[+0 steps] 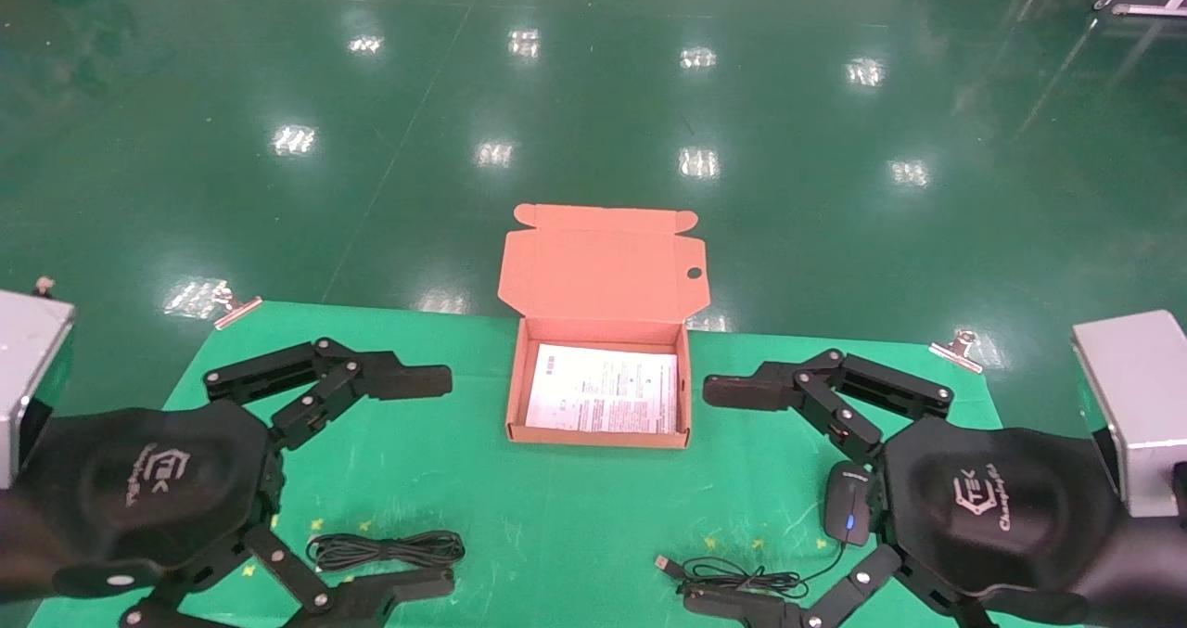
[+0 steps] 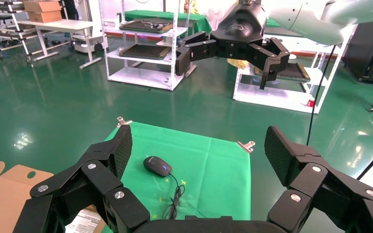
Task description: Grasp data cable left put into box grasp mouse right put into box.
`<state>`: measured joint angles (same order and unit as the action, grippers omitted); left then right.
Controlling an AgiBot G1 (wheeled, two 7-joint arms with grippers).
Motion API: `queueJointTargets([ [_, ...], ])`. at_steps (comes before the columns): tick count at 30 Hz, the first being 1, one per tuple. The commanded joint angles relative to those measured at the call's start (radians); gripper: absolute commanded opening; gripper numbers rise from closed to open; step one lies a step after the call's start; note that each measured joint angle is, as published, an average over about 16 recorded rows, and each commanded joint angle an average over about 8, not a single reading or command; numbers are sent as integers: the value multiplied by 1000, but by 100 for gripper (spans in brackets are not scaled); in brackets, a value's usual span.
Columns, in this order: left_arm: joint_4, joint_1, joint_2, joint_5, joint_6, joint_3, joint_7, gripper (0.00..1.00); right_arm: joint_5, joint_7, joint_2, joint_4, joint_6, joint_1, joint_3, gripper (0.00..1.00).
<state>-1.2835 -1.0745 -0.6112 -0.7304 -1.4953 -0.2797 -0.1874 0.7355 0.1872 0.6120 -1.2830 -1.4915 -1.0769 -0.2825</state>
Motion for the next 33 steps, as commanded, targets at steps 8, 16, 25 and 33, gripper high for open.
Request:
queueJointTargets([
  [8, 0, 0, 0, 0, 0, 0, 0, 100, 0, 0, 0, 0, 0, 0, 0, 100],
  [16, -2, -2, -1, -5, -2, -3, -1, 100, 0, 0, -2, 3, 1, 0, 1, 100],
  [25, -23, -67, -13, -163, -24, -85, -32, 100, 110, -30, -29, -13, -26, -37, -32, 100],
  [33, -38, -211, -57, -424, -63, -218, -47, 100, 420, -132, -10, -61, -83, -209, -192, 100],
])
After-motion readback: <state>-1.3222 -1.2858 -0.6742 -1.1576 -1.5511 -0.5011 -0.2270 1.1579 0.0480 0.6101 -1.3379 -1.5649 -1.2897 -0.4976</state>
